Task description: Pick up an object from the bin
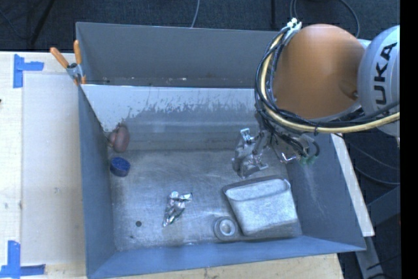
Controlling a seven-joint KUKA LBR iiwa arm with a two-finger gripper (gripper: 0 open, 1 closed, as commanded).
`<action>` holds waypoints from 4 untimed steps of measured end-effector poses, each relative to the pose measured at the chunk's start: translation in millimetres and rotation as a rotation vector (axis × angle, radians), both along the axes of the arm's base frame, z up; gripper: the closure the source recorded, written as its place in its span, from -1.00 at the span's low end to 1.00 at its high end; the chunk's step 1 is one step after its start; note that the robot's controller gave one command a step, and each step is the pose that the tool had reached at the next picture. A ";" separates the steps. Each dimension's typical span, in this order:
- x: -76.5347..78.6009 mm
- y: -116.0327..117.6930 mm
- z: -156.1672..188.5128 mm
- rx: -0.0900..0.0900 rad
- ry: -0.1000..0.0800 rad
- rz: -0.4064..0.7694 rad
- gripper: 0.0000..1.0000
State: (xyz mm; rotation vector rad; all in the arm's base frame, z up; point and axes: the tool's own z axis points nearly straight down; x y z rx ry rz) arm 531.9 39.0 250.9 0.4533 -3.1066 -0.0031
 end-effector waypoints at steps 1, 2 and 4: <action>0.3 -1.7 1.0 -0.001 -0.002 -0.004 -1.00; -35.9 -25.1 -167.4 -0.003 0.009 -0.029 -1.00; -23.7 32.0 -50.5 0.000 -0.007 0.494 1.00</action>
Offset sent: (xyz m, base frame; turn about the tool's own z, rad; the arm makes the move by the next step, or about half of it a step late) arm 0.0000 0.0000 0.0000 0.0000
